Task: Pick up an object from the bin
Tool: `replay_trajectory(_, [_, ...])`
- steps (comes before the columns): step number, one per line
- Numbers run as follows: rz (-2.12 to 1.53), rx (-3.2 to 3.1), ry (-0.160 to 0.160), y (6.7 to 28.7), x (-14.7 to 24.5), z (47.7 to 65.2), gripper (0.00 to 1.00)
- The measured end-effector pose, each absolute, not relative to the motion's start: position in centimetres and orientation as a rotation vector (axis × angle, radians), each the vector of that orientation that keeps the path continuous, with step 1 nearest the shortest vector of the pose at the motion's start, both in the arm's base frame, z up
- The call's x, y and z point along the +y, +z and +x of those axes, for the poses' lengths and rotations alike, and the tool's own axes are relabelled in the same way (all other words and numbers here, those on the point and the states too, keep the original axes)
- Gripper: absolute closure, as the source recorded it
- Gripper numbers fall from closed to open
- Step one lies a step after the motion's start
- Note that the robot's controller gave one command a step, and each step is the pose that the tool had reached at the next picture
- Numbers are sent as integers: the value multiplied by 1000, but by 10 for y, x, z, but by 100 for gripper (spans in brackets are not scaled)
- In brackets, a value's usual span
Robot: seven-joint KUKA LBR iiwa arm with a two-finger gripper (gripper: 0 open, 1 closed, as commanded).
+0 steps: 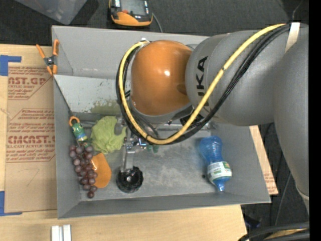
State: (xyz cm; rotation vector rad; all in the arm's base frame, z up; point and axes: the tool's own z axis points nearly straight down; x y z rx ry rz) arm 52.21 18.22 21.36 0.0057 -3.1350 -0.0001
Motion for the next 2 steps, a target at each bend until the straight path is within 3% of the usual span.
replay_trajectory(1, [1, -3143, -2, 218, 181, 524, 0])
replay_trajectory(2, [415, -3110, -1, 159, 100, 495, 0])
